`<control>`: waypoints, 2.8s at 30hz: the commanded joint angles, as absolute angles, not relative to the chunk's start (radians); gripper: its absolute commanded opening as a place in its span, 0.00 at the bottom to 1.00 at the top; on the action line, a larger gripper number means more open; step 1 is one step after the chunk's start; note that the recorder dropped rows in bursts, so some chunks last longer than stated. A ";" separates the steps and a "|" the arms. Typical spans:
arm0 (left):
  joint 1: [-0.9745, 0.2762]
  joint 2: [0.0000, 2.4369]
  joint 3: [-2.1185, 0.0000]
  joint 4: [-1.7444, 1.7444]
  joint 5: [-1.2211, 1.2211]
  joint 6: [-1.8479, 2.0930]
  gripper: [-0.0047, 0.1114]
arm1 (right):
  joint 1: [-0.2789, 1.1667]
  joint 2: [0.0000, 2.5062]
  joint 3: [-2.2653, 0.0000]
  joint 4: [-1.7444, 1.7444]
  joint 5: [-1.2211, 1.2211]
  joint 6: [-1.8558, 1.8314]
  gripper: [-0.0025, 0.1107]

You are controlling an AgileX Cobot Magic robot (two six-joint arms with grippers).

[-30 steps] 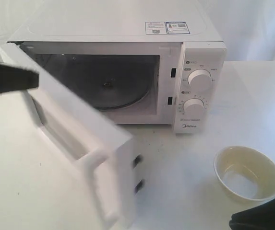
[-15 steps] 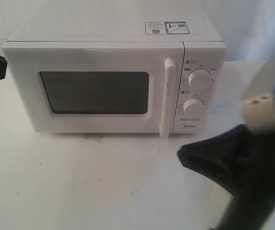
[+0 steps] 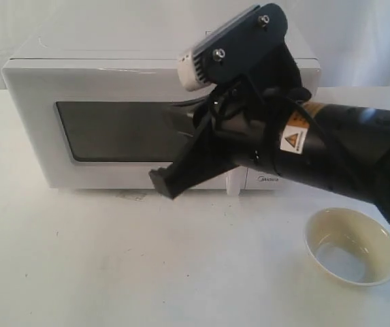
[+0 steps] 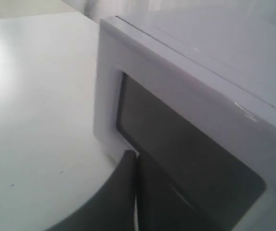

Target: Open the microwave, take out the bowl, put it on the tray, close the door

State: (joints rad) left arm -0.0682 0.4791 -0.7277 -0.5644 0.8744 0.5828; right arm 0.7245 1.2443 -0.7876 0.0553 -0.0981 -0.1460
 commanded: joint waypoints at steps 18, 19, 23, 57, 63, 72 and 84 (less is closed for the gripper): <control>-0.071 0.107 -0.628 -0.441 0.734 0.468 0.04 | 0.566 1.553 -0.934 0.186 -0.288 -0.154 0.02; -0.071 0.107 -0.628 -0.441 0.736 0.468 0.04 | 0.561 1.565 -0.944 0.186 -0.293 -0.154 0.02; -0.071 0.107 -0.628 -0.441 0.727 0.468 0.04 | 0.543 1.598 -0.981 0.191 -0.293 -0.154 0.02; -0.071 0.107 -0.628 -0.441 0.727 0.470 0.04 | 0.558 0.761 -0.884 0.219 0.362 -0.066 0.02; -0.071 0.107 -0.628 -0.441 0.727 0.470 0.04 | 0.553 0.554 -0.884 0.211 0.398 -0.066 0.02; -0.071 0.107 -0.628 -0.441 0.727 0.470 0.04 | 0.336 0.204 -0.798 0.178 0.419 -0.217 0.02; -0.071 0.107 -0.628 -0.441 0.727 0.470 0.04 | 0.217 0.025 -0.627 0.176 0.442 -0.407 0.02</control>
State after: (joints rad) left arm -0.0682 0.1145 -0.6347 -0.4284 0.7246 0.4760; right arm 0.2259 0.0274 -0.6540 0.1799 0.4424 -0.3839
